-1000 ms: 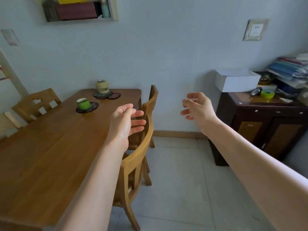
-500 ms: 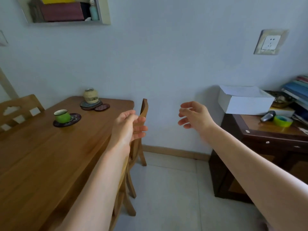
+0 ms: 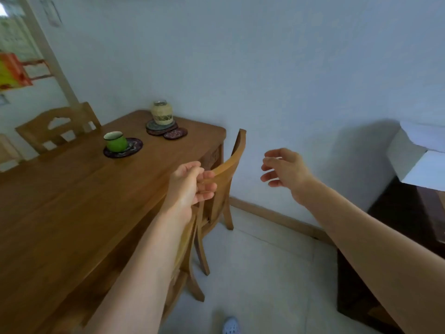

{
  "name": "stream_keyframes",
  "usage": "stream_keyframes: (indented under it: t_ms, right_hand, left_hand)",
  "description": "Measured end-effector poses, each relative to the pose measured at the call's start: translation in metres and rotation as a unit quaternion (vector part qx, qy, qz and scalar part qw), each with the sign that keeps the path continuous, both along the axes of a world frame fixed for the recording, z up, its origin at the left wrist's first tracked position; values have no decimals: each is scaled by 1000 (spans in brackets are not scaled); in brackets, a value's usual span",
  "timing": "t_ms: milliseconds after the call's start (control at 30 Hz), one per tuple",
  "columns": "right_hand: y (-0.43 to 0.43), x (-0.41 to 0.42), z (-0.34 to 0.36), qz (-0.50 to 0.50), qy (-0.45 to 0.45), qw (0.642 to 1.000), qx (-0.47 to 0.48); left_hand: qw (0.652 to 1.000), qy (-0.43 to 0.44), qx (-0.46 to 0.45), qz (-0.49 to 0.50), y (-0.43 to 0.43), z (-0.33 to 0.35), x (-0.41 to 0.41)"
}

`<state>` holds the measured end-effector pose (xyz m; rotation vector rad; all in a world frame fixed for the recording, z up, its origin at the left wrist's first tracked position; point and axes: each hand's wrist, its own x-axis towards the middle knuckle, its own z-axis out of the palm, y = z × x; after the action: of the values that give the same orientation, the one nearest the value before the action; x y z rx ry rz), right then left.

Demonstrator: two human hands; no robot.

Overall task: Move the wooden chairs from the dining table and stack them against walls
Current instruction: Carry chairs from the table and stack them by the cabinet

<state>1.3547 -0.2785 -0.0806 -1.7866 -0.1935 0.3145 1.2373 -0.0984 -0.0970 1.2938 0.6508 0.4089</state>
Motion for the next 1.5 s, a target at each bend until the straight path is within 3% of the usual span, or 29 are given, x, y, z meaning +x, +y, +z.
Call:
stream_keyframes:
  t_ms: [267,367,567,633,733,800,867,1067,1200,1500]
  right_hand:
    - [70,113,-37,40,63,996,-55]
    - [94,152,-53,46,105,990,-81]
    - [132,208,-89,41,190,974,-120]
    - [144,220,-103,41,215,968,-124]
    - [161,230,-119,31,255,958,-125]
    - [171,236,-130,29,290,950,-112]
    - [177,239,-139,25,324,941,-95]
    - [187,243,-159,-16,306,949,-78]
    - [181,246,-160,-26,292,952,-91]
    - [116,246,-149,-50,280,955,-89]
  left_hand:
    - [995,88,41,32,54,-46,105]
    - [982,142,121,-10,68,-65,145]
    - [948,265,156,-80,93,-99,188]
    - [919,290,228,-141,96,-109,192]
    - [847,296,373,-236,95,-121,194]
    - [786,296,470,-270,97,-128,194]
    - [754,286,520,-281,100,-132,194]
    - [759,252,544,-253,103,-135,194]
    - [744,245,563,-263,97,-136,194]
    - [741,223,558,-298,41,-146,203]
